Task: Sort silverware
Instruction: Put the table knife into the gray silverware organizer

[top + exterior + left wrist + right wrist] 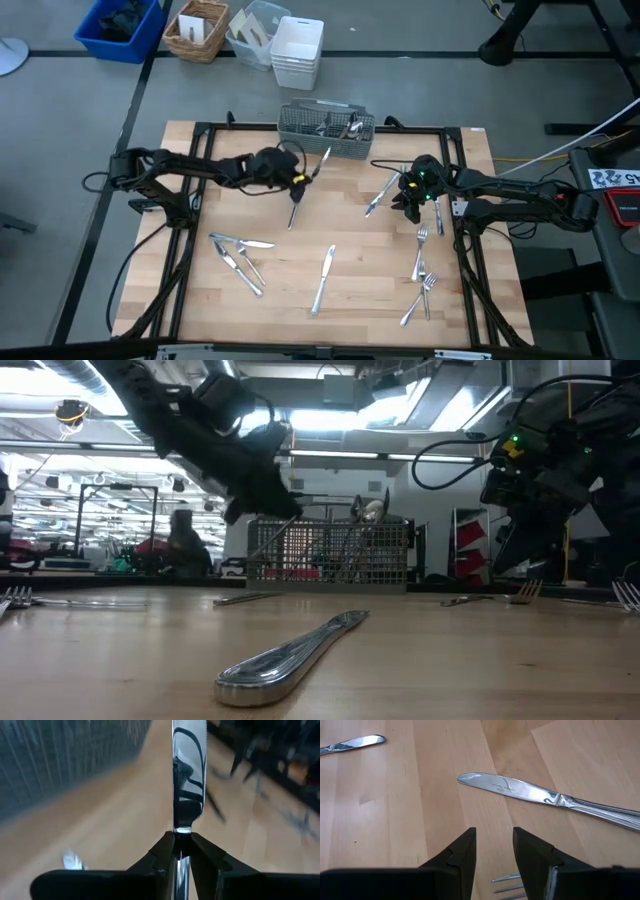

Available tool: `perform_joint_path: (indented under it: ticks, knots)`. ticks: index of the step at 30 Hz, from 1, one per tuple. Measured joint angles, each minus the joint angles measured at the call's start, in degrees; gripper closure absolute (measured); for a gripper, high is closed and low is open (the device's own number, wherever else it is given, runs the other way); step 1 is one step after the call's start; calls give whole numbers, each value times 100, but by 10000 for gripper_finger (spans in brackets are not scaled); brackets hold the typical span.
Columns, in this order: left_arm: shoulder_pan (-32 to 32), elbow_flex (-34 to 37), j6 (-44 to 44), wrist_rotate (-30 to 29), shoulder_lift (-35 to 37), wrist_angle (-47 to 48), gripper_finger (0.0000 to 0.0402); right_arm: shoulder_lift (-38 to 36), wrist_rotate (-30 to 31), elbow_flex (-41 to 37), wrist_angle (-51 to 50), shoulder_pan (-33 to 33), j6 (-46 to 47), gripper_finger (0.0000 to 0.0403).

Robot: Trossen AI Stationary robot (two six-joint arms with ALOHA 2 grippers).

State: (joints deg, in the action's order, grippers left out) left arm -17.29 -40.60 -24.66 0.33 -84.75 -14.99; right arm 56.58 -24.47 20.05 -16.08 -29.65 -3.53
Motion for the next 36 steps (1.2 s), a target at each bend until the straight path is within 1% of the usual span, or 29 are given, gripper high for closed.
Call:
perform_joint_path:
  ticks: [6,12,17,21,26,30,36]
  knots:
    - [-569,-2,513,-11,2,-1069,360,0,0,0,0,1,-21,271]
    - [-1297,-2,907,-14,2,-2094,359,0,0,0,0,1,-274,271]
    - [-1887,-11,1259,-15,7,-2844,359,0,0,0,0,2,-299,272]
    - [-2283,-13,1742,-27,7,-2929,359,0,0,0,0,0,-299,271]
    - [-2567,-13,2446,-63,-90,-2910,359,0,0,0,2,2,-299,271]
    - [-2643,-13,2822,-60,-257,-2956,359,0,0,0,2,1,-299,271]
    - [-2539,-13,2902,-54,-699,-2926,359,0,0,0,2,0,-299,271]
